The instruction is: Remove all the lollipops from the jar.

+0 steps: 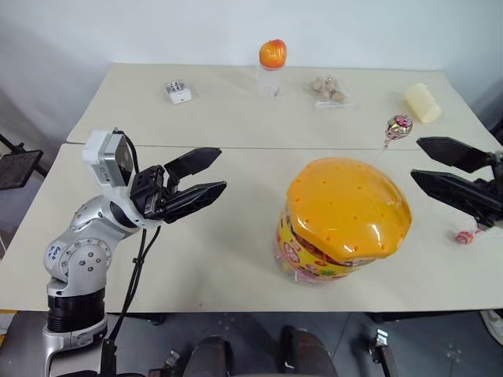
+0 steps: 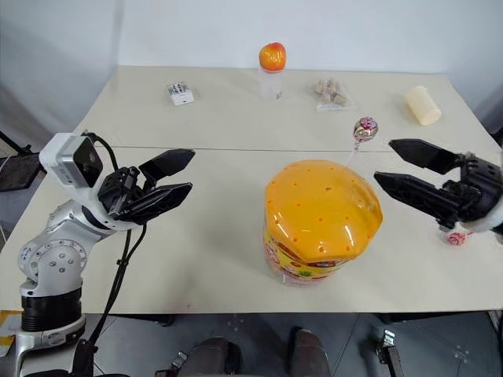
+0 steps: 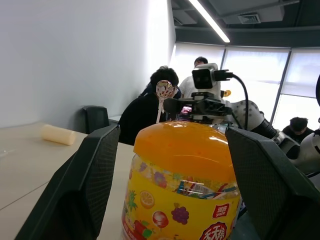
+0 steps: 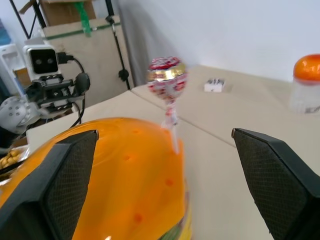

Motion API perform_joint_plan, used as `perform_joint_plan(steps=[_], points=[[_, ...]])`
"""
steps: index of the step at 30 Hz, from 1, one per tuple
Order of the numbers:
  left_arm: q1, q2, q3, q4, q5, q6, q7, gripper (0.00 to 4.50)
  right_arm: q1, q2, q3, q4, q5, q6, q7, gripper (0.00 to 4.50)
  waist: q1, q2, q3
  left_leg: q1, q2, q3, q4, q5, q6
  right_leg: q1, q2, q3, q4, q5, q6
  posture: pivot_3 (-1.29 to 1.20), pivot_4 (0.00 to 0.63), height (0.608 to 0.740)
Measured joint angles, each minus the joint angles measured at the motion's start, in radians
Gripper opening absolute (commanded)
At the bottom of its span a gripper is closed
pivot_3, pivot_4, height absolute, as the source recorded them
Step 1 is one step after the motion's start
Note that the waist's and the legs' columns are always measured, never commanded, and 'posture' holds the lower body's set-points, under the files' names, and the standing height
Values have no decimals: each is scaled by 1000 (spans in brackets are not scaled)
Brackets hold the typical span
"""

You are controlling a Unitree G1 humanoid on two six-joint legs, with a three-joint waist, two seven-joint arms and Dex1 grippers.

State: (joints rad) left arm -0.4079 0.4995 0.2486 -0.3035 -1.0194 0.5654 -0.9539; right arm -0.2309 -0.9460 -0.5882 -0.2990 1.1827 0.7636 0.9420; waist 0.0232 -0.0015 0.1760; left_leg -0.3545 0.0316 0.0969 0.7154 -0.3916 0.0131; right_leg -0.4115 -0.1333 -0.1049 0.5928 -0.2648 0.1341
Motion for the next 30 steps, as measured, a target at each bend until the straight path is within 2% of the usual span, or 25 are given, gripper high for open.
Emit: perform_joint_plan(steps=[8, 11, 21, 26, 30], points=[[0, -2, -1, 1, 0, 0, -2, 3567, -111, 47, 133, 41, -66, -17, -1, 4468, 4, 0, 0, -1, -1, -1, 0, 0, 0, 0, 0, 0, -1, 0, 0, 0, 150, 740], [4, 14, 11, 1, -1, 0, -6, 3567, -126, 55, 146, 64, -71, -20, 0, 3557, 0, 0, 0, -1, 0, -1, 0, 0, 0, 0, 0, -1, -1, 0, 0, 0, 150, 740], [42, 51, 51, 2, -29, 6, -27, 3567, -142, 68, 148, 71, -63, -16, 11, 38, 2, 0, 0, -1, 0, -1, 0, 0, 0, 0, 0, -1, -1, 0, 0, 0, 150, 740], [42, 38, 50, 2, -43, 6, -20, 3567, -157, 88, 147, 80, -54, -17, 7, 11, 0, 0, 0, -1, 0, -1, 0, 0, 0, 0, 0, -1, 0, 0, 0, 0, 150, 740], [25, 4, 48, 3, -69, 11, 0, 3567, -197, 98, 106, 105, 15, 1, -14, 11, 1, 0, 0, -1, 0, -1, 0, 0, 0, 0, 0, -1, -1, 0, 0, 0, 150, 740]])
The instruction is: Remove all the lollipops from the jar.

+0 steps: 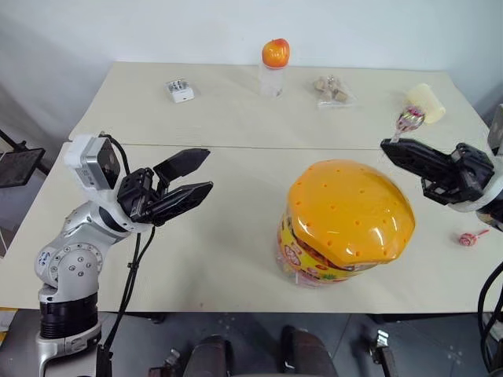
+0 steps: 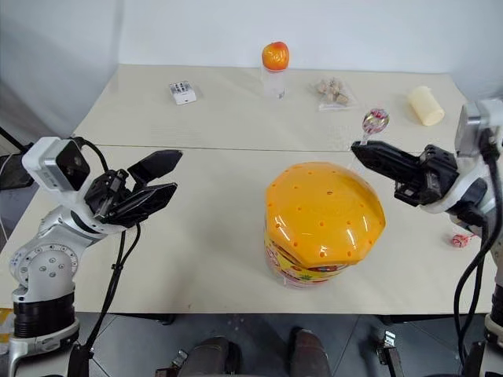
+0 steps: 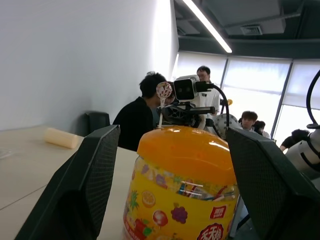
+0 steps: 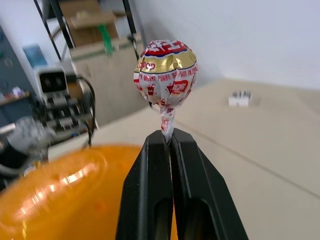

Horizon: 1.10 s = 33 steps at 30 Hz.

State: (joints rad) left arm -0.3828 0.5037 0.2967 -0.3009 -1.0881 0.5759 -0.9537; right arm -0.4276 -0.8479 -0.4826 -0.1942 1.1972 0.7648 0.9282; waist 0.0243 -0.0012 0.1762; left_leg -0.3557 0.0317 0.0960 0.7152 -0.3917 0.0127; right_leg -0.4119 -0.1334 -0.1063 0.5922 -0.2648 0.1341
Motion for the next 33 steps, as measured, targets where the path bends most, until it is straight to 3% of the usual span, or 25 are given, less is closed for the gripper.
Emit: perform_joint_plan(steps=[8, 12, 15, 17, 22, 27, 30, 33], points=[[-34, -27, -7, 0, -50, 18, 13, 3567, -14, -117, -222, 92, 60, 24, -90, 11, 2, 0, 0, 0, 0, 0, 0, 0, 0, 0, 0, 0, -1, 0, 0, 0, 150, 740], [-39, -6, -40, 1, -25, 13, -37, 3567, 235, -256, -289, 170, -160, 4, -82, 11, 7, 0, 0, -1, -1, 0, 0, 0, 1, 1, 0, 0, -2, 0, 0, 0, 150, 740], [-37, 77, -85, 12, 53, -4, -151, 3567, 453, -316, -236, 218, -406, -14, -112, 11, 0, 0, 0, 0, 0, 3, 0, 0, 1, 0, 0, 0, -2, 0, 0, 0, 150, 740], [-36, 112, -92, 37, 81, -13, -210, 3567, 515, -321, -179, 261, -522, -23, -144, 11, -4, 1, 0, 1, 0, 5, -1, 0, 0, 0, 0, 1, -2, 0, 0, 0, 150, 740], [-31, 152, -114, 55, 144, -40, -302, 3567, 549, -294, 6, 306, -691, -81, -150, 11, -22, 2, 0, 2, 1, 6, -2, 0, 0, 0, 1, 2, -2, 0, 0, 0, 150, 740], [-27, 154, -121, 64, 187, -65, -333, 3567, 519, -220, 75, 322, -737, -131, -140, 11, -23, 3, 1, 2, 1, 6, -1, 0, -1, 0, 1, 2, -2, 0, 0, 0, 150, 740], [-29, 156, -121, 74, 195, -67, -342, 3567, 529, -221, 71, 300, -744, -135, -99, 698, -20, 3, 1, 2, 1, 4, -1, 0, -1, 0, 1, 2, -2, 0, 0, 0, 150, 740], [-31, 161, -121, 82, 211, -79, -348, 3567, 536, -214, 58, 258, -745, -138, -83, 1688, -19, 3, 1, 1, 1, 5, -1, 0, -1, 0, 1, 2, -2, 0, 0, 0, 150, 740]])
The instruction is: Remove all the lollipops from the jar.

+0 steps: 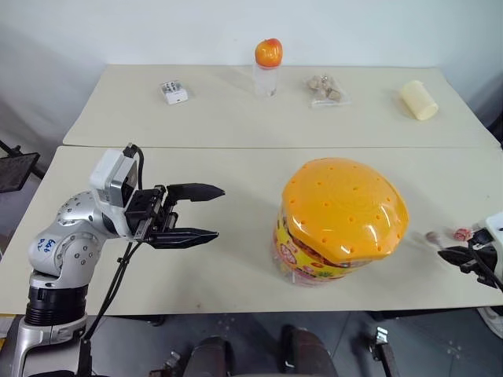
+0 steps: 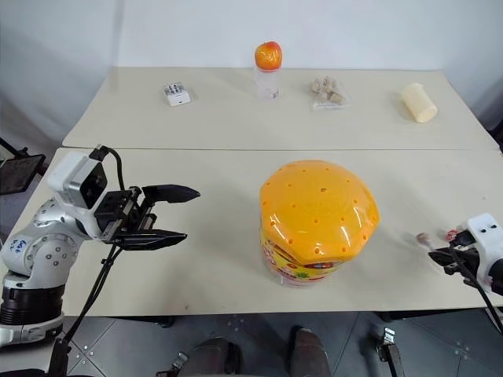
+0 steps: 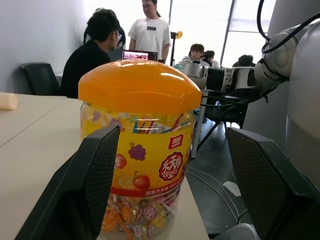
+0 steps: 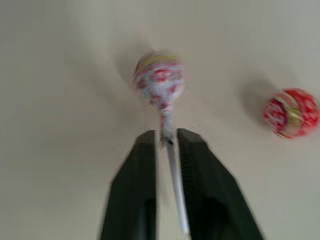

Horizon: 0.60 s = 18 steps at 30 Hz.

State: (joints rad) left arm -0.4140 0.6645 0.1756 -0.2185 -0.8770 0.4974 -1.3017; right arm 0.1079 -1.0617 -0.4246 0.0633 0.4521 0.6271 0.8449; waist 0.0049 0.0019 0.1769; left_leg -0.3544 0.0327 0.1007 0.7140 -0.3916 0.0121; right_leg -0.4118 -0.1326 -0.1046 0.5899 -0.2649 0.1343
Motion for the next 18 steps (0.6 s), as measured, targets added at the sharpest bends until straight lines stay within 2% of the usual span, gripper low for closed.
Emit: perform_joint_plan(steps=[8, 10, 14, 18], points=[[1, 0, 3, 24, 36, -50, -4, 3567, 49, 47, -175, -25, 15, -116, 91, 4358, 17, 0, 0, 0, 0, 0, 0, 0, 0, 0, 0, 0, 0, 0, 0, 0, 150, 740], [5, 3, 3, 38, 56, -63, -1, 3567, 17, 120, -238, -37, 64, -221, 139, 4438, 17, 0, 0, 0, 0, 1, 0, 0, 0, 0, 0, 0, 0, 0, 0, 0, 150, 740], [10, 45, 3, 66, 102, -58, 33, 3567, -28, 158, -306, -82, 125, -301, 169, 4438, 16, 0, 0, 1, 0, 0, 0, 0, 0, 0, 0, 0, 1, 0, 0, 0, 150, 740], [43, 54, 13, 122, 241, -153, 121, 3567, -46, 158, -331, -211, 237, -249, 199, 4438, 17, 1, 0, 1, 0, 0, 0, 0, 0, 0, 0, 0, 1, 0, 0, 0, 150, 740]])
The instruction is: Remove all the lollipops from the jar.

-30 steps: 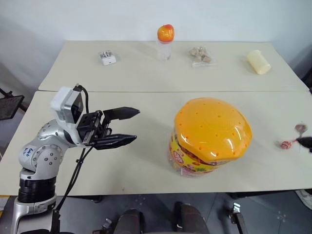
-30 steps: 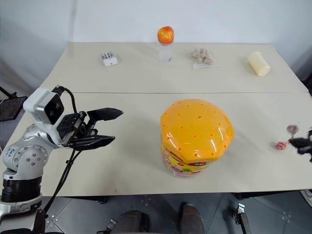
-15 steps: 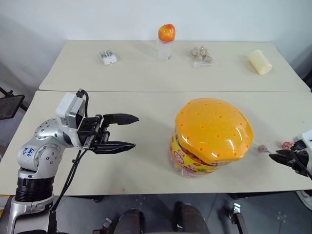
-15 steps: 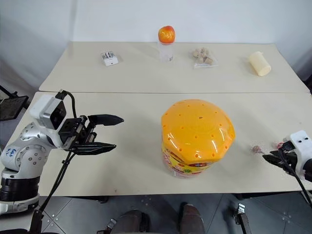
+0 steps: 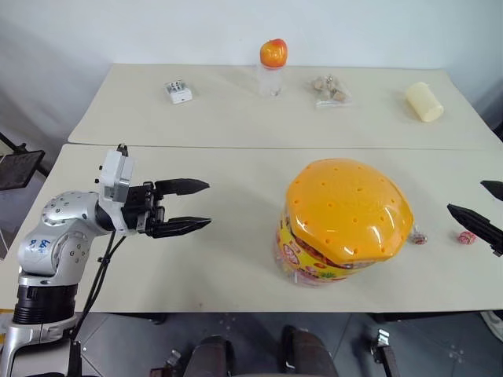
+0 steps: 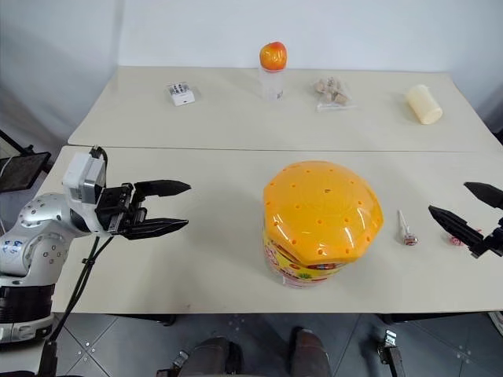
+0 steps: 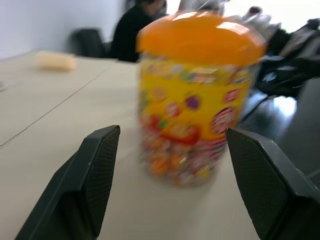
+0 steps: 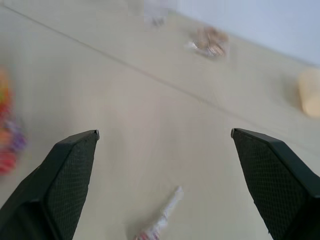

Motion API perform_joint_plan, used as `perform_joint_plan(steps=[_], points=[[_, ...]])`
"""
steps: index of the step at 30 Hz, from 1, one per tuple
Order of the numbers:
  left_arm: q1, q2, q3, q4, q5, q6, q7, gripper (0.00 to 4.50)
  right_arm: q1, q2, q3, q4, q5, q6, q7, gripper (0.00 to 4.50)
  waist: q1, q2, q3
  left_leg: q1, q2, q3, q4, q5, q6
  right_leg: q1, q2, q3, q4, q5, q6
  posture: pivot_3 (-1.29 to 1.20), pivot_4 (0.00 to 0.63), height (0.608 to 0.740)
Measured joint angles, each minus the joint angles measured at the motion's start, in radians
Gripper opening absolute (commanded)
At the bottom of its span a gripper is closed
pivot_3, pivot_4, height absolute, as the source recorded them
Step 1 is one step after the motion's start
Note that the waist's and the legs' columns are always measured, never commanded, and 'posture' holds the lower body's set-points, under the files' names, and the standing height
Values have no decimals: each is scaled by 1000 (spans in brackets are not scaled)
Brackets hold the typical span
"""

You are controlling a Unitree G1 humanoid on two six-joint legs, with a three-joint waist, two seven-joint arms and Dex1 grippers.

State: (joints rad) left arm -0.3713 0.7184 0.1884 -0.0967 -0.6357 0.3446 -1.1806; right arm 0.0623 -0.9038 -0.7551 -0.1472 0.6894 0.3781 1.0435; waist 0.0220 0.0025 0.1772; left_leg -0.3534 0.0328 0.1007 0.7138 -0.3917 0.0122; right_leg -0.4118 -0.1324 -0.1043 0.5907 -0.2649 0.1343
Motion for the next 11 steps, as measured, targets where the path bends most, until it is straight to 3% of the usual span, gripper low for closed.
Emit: perform_joint_plan(steps=[5, 11], points=[[94, -3, 27, 77, 133, -134, 87, 3567, -23, 23, 94, -99, -11, -80, 40, 4438, -1, 0, 0, 0, 0, 0, -1, -1, 0, 0, 0, -1, 0, 0, 0, 0, 150, 740], [179, -62, 46, 75, 215, -219, 223, 3567, -14, 116, 239, -62, -92, -241, 104, 4438, 4, 0, 0, -1, -1, -1, 1, -1, 1, 0, -2, -1, 1, 0, 0, 0, 150, 740]])
